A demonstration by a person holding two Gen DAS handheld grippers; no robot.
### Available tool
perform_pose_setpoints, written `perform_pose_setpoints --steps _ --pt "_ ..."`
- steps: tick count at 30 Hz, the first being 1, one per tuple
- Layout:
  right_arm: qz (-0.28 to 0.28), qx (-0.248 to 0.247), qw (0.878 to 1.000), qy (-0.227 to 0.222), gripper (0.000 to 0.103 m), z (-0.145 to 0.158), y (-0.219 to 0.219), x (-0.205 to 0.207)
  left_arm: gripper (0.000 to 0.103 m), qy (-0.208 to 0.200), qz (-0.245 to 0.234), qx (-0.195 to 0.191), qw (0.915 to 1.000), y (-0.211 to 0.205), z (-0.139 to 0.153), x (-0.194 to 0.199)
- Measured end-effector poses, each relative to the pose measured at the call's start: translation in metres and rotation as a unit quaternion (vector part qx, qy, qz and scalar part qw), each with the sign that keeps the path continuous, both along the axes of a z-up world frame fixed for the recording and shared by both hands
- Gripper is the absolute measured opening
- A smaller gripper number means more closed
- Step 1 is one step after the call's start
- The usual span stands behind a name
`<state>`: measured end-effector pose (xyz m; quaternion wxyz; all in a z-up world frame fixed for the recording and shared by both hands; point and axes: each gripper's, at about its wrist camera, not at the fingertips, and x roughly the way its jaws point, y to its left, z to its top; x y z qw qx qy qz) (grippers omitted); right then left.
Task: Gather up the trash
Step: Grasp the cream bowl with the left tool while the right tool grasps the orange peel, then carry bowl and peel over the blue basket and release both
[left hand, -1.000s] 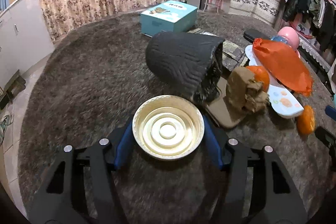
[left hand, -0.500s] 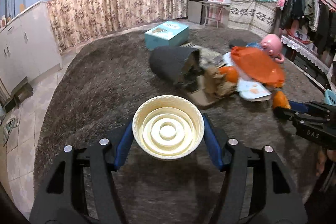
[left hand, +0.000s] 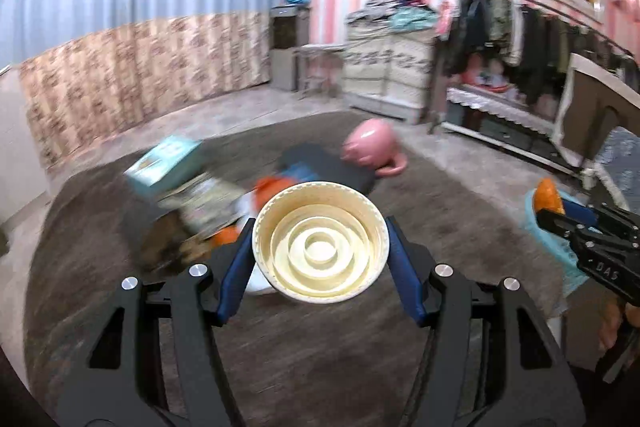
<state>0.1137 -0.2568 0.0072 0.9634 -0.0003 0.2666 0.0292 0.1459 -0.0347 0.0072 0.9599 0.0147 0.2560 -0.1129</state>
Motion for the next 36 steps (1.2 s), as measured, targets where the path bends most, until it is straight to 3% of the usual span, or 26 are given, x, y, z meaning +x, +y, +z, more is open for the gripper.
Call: perform_pose_setpoints --steps 5,14,22,36 --pt "-0.087 -0.015 0.996 -0.016 0.034 0.011 -0.062 -0.024 0.061 -0.024 -0.061 0.017 0.9977 -0.071 0.01 0.006" --pt "-0.2 -0.009 0.98 -0.017 0.034 0.001 -0.15 -0.047 0.061 -0.02 -0.134 0.012 0.9907 -0.17 0.008 0.017" --pt "-0.251 0.006 0.968 -0.008 0.034 -0.021 -0.196 -0.052 0.061 -0.017 -0.185 0.014 0.9825 -0.243 -0.006 0.03" --pt "-0.322 0.029 0.946 0.019 0.034 -0.06 -0.249 -0.049 0.061 0.013 -0.263 0.029 0.9642 -0.352 -0.059 0.054"
